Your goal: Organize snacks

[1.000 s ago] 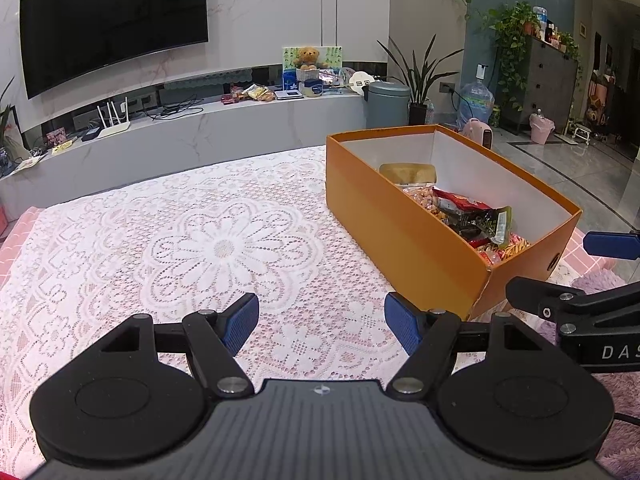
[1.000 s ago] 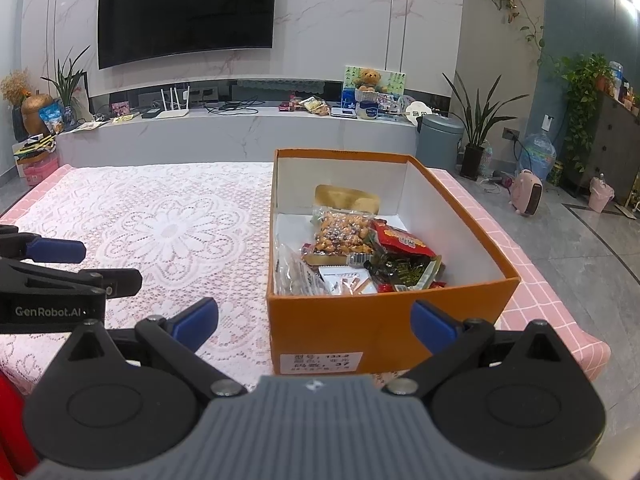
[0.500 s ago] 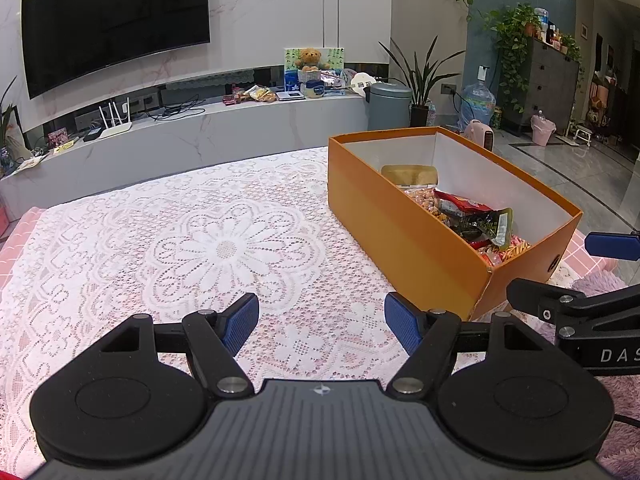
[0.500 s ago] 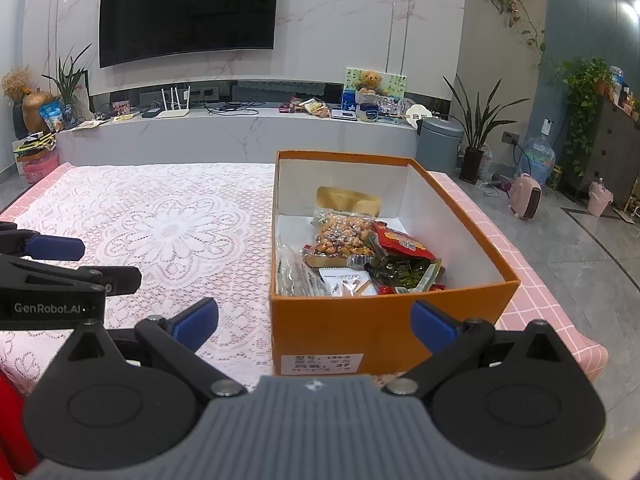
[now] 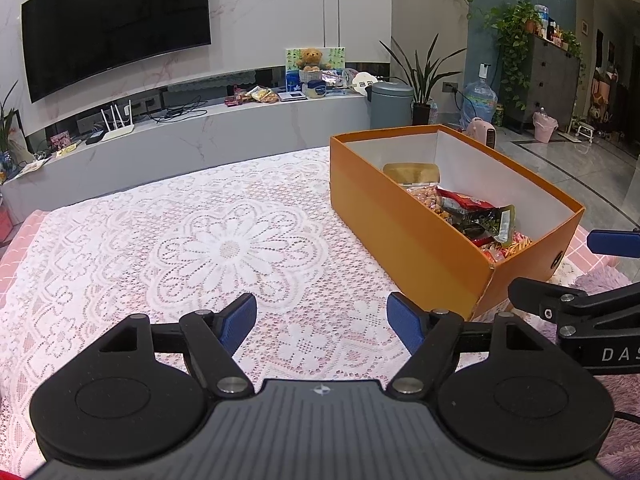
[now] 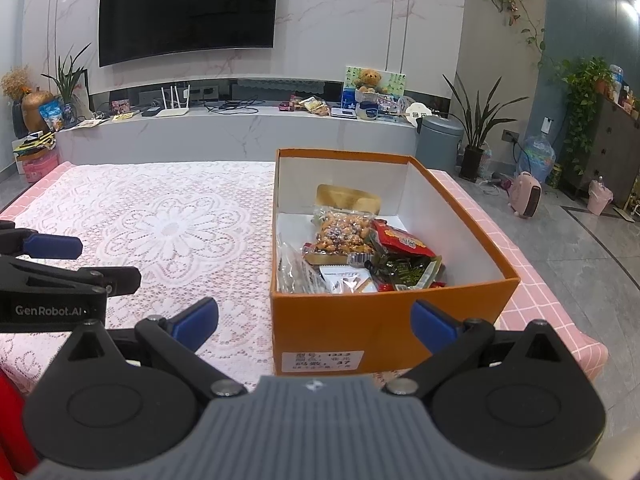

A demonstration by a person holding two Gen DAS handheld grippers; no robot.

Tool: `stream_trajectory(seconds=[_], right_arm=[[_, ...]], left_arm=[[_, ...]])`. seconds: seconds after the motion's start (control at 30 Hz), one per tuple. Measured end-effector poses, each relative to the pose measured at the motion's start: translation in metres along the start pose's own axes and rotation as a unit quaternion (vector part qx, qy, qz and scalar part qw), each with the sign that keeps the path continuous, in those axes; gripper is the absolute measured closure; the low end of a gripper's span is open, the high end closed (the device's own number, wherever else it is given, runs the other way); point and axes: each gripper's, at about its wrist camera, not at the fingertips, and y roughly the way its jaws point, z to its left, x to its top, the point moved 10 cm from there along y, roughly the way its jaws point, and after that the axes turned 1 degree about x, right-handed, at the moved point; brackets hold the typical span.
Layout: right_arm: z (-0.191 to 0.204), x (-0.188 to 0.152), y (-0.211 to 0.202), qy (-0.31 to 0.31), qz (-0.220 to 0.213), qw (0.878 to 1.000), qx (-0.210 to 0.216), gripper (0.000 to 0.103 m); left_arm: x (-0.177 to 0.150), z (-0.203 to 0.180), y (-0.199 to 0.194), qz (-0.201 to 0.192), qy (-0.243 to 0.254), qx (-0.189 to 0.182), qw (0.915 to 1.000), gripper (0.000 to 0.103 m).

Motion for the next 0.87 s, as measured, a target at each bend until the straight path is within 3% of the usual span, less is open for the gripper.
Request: stream_trajectory(seconds=[0.87], right_arm=[[0.0009,-0.0007,-0.0006,0.002,0.001,1.0,0.004,0.003]], left_arm=[[0.0004,0.0009,-0.0031,-0.009,0.001,0.01,0.9999,0.013]])
